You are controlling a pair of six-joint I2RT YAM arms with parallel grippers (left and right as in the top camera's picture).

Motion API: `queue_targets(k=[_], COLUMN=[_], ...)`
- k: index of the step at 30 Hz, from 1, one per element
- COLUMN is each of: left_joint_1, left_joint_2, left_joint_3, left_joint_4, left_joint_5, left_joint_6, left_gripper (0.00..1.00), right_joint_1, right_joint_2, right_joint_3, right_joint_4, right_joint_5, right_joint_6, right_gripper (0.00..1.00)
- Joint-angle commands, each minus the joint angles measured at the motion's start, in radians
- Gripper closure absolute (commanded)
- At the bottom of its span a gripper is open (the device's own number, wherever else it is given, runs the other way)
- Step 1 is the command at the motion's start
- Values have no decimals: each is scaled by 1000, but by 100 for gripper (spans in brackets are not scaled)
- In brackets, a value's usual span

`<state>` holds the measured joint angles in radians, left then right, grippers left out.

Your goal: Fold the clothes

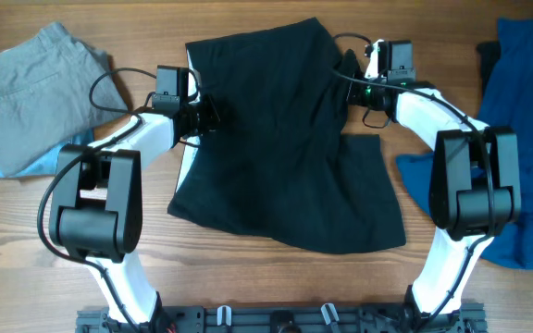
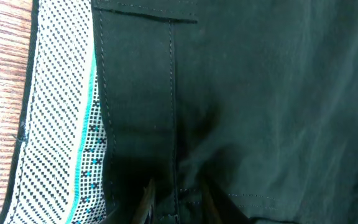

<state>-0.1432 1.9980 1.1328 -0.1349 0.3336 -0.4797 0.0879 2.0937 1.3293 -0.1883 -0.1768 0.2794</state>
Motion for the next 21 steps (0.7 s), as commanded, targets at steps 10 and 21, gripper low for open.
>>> queue_targets(k=[10, 21], left_joint_1=[-6, -6], left_joint_2=[119, 119], left_joint_3=[-36, -36], left_joint_4=[-67, -79], left_joint_5=[-88, -88], left_joint_6=[12, 12], left_gripper=[80, 80], right_joint_1=[4, -80], right_joint_2=[-349, -317], right_joint_3=[-1, 0], right_joint_4=[-227, 122], right_joint_5=[487, 176], right_joint_6=[-306, -172], right_gripper=[60, 37])
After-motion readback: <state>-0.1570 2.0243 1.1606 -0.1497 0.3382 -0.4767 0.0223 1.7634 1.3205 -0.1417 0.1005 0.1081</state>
